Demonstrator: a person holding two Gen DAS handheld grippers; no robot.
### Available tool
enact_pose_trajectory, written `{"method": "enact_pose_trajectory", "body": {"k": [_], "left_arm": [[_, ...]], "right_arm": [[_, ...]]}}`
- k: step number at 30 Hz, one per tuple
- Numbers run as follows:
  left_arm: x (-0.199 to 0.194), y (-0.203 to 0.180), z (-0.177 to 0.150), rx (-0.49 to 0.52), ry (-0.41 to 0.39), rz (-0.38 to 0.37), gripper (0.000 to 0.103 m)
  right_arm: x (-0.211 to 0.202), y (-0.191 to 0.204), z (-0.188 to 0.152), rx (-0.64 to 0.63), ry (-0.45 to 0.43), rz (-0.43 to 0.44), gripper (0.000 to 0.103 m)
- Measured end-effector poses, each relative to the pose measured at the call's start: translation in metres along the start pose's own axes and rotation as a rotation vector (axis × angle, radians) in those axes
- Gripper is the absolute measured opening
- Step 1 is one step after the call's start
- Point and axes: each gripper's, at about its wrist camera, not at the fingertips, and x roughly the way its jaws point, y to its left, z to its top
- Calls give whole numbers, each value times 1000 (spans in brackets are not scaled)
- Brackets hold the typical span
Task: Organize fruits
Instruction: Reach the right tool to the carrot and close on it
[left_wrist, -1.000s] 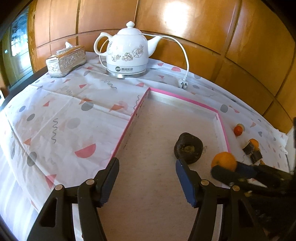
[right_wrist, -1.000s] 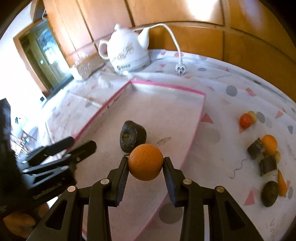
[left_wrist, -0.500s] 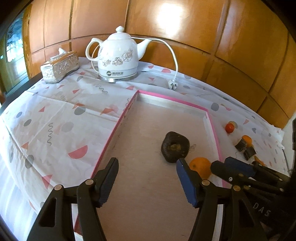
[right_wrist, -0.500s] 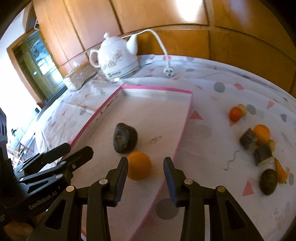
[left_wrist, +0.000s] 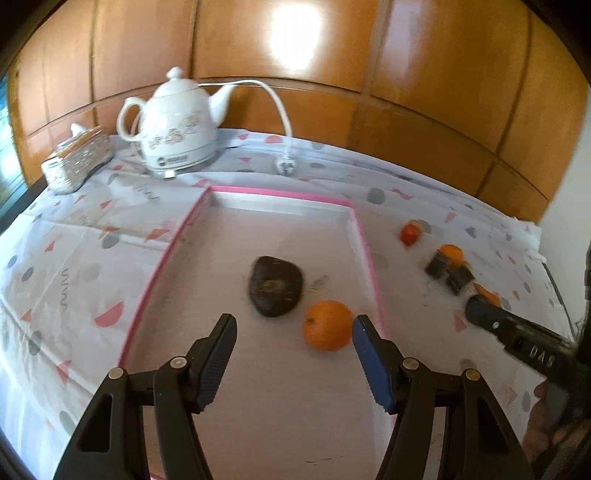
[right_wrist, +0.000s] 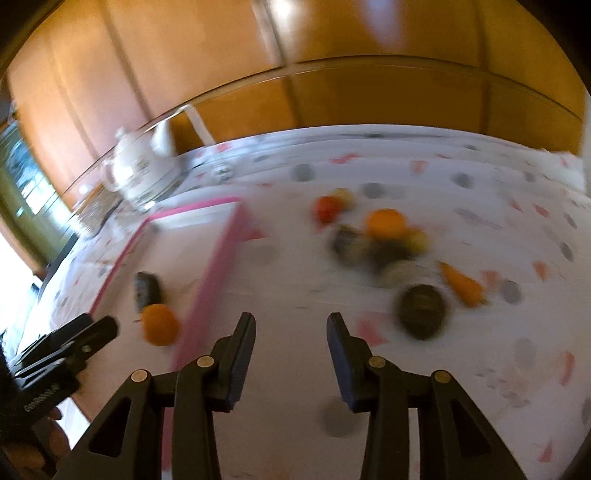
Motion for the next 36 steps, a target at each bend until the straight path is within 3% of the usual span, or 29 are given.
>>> {"method": "enact_pose_trajectory", "body": {"k": [7, 12, 22, 27, 31, 36], "left_arm": [[1, -31, 0, 74, 12, -65, 66], [6, -57, 3, 130, 30, -123, 66], [18, -87, -5, 188, 93, -215, 66], [22, -97, -3, 202, 109, -266, 66], [29, -106, 0, 212, 125, -281, 66], [44, -111, 4, 186, 159, -258, 65]], "right_arm": [[-15, -78, -14, 150, -6, -127, 40], [-18, -108, -17, 199, -15, -176, 40], [6, -117, 10, 88, 1, -201, 40], [29, -120, 17, 43, 55, -161, 40], [35, -118, 19, 5, 58, -155, 26], [29, -122, 13, 7, 41, -188, 25]]}}
